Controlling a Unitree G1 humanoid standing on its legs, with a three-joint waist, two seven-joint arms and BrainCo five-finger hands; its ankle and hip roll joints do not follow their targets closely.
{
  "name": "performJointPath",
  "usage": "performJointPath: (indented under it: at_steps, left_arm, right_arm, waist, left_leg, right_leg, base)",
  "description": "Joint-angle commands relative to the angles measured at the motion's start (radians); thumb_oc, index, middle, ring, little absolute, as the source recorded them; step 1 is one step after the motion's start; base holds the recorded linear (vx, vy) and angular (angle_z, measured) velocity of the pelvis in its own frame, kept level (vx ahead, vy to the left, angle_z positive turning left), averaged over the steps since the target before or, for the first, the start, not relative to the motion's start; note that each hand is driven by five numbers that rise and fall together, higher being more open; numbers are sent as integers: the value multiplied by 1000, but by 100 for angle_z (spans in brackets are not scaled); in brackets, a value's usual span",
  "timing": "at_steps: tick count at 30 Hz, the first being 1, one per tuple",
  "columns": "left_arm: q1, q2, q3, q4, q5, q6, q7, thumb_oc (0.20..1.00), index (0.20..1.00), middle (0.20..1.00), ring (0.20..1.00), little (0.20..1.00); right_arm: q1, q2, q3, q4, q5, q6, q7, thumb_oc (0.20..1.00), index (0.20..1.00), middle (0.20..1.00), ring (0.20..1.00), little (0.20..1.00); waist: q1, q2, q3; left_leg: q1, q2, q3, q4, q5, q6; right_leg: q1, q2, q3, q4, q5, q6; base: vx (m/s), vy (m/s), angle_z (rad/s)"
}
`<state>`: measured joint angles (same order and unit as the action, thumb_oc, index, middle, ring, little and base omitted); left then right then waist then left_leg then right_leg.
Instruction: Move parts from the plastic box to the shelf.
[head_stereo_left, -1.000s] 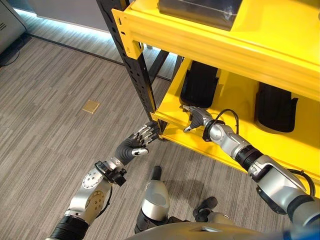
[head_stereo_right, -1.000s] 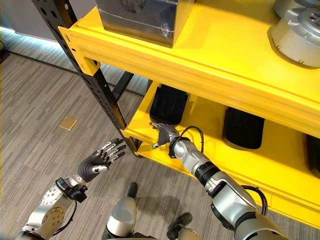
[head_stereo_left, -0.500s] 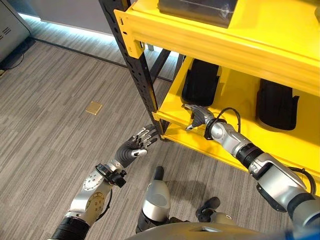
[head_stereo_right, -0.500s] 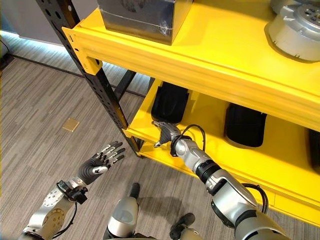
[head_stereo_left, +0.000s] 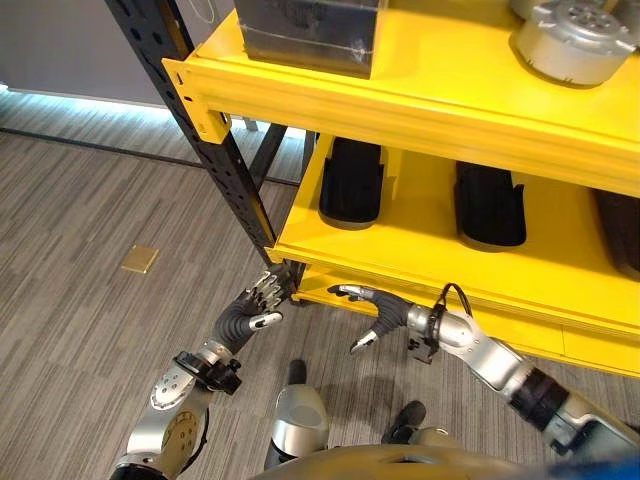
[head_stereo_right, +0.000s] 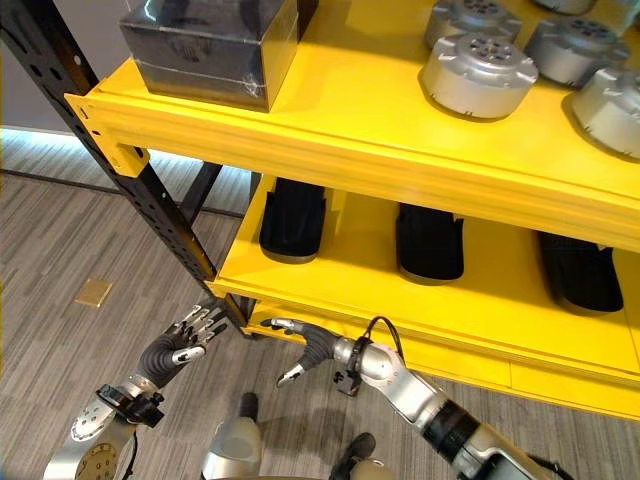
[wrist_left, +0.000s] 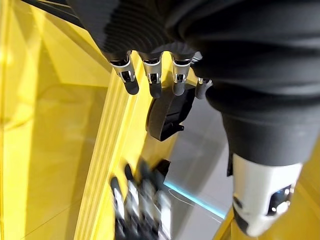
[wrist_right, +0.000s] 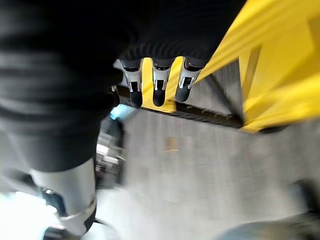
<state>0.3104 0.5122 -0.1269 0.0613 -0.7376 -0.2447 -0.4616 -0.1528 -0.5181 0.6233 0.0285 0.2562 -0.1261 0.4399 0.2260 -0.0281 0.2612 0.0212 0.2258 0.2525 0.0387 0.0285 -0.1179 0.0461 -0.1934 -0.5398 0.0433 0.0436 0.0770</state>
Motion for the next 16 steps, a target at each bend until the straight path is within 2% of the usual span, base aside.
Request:
performJointPath:
  at_steps: [1,4,5,6,12,14,16]
  left_arm:
    - [-25,-14,-4,-63,-63,-139,-76,1000,1000,1000,1000,1000]
    - [-22,-27,-8,-57,-49,-165,-61,1000,1000,1000,1000,1000]
    - [-27,-34,-10,-50,-39,-173,-42,1000,1000,1000,1000,1000]
    - [-32,-40,-10,-46,-51,-155,-42,1000,1000,1000,1000,1000]
    - [-3,-74,20,-46,-65,-120,17,1000,1000,1000,1000,1000]
    - [15,-87,40,-40,-75,-110,87,1000,1000,1000,1000,1000]
    - [26,-101,63,-27,-99,-114,135,1000,1000,1000,1000,1000]
  right_arm:
    - [-25,7,-55,-51,149,-30,54,1000,1000,1000,1000,1000]
    - [31,11,-126,-82,206,-12,28,1000,1000,1000,1000,1000]
    - [74,21,-173,-92,246,-10,-16,1000,1000,1000,1000,1000]
    - [100,30,-209,-89,263,-2,-72,1000,1000,1000,1000,1000]
    - [271,81,-391,-13,211,-3,-401,1000,1000,1000,1000,1000]
    - [324,97,-452,21,183,14,-465,1000,1000,1000,1000,1000]
    - [354,114,-491,40,146,14,-484,1000,1000,1000,1000,1000]
  waist:
    - [16,-4,3]
    - [-13,-7,-10]
    - [-36,-7,-18]
    - [-53,-7,-23]
    - [-140,-3,-43]
    - [-168,2,-46]
    - [-186,6,-47]
  left_leg:
    - [-7,6,51,-17,66,20]
    - [7,6,61,-25,65,20]
    - [14,5,67,-30,63,20]
    - [19,3,73,-32,60,21]
    - [54,-11,110,-37,37,30]
    - [66,-15,123,-36,30,34]
    - [76,-20,129,-37,23,37]
  right_leg:
    - [46,-88,26,45,-7,120]
    - [49,-84,43,34,-2,118]
    - [46,-83,54,29,3,119]
    - [43,-82,64,26,6,119]
    - [34,-74,122,15,6,117]
    - [37,-72,141,8,7,116]
    - [40,-70,153,1,8,115]
  base:
    - [-28,-48,-14]
    - [-19,-27,-10]
    - [-34,-10,-12]
    - [-36,0,-8]
    - [-20,16,-27]
    - [-19,31,-32]
    - [-14,32,-24]
